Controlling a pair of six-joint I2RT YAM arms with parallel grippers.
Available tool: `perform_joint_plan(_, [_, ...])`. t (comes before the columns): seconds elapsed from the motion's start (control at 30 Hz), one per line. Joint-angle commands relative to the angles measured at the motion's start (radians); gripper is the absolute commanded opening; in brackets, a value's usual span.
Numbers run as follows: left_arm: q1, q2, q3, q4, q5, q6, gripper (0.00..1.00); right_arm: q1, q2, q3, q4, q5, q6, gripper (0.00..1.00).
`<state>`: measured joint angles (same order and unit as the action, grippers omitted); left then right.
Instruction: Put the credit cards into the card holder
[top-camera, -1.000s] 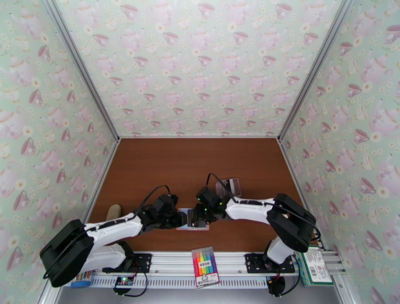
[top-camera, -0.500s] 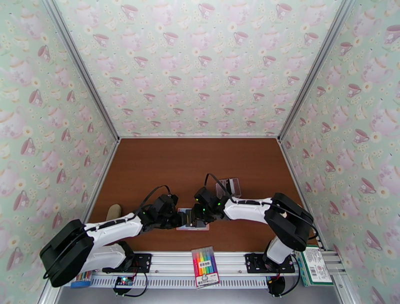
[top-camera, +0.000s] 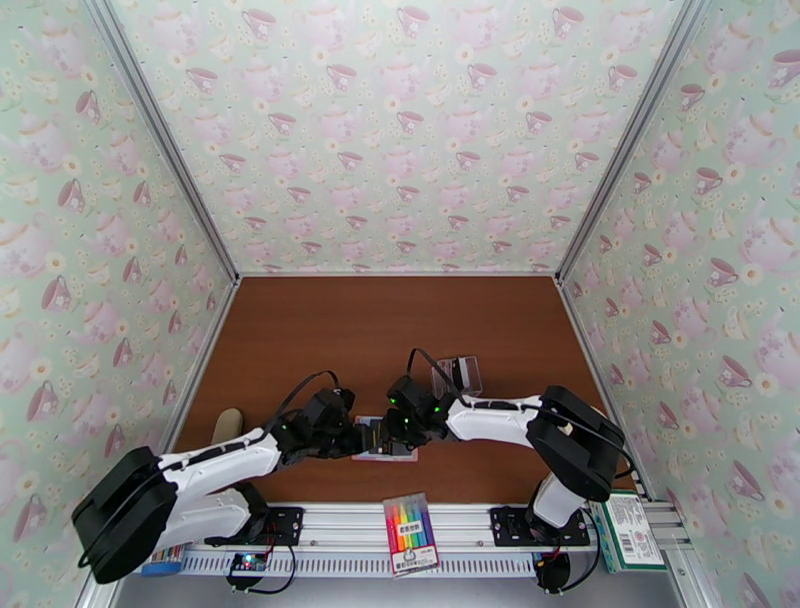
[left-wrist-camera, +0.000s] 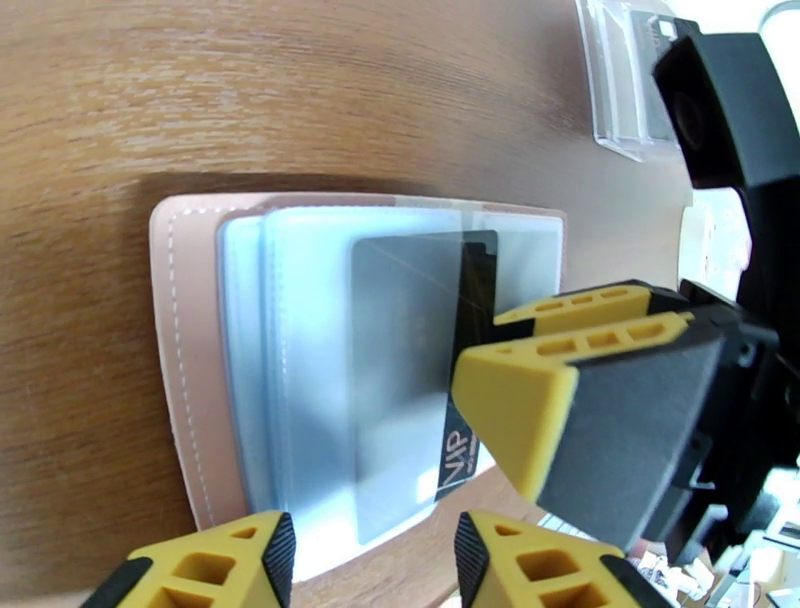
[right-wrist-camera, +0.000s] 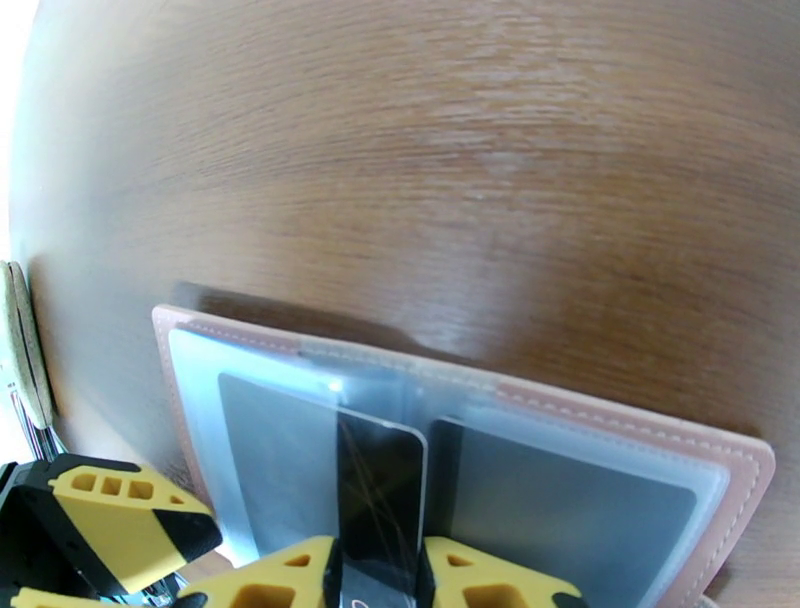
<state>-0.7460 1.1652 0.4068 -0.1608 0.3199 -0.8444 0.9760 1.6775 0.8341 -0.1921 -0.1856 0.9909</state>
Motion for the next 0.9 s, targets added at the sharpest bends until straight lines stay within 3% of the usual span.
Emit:
perform_joint_plan(0.0, [-0.003,-0.057,0.044,-0.100,-0.055,0.052,0.52,0.009,0.026,-0.007,-0.030,0.029,0.006,0.28])
perform_joint_plan(0.17, [0.022,-0.081,0.038,-0.131,-0.062,0.061,0.51,0.009,0.029,-0.006,-0.032,0.030,0.004,0.28])
perform_joint_plan(0.67, [0.025,0.040,0.035,-0.073,-0.052,0.059,0.34,0.009,0.038,0.000,-0.020,0.011,0.012,0.26])
perform_joint_plan(0.87, [0.023,0.042,0.035,-0.064,-0.045,0.056,0.34,0.011,0.041,0.005,-0.009,-0.005,0.020,0.25])
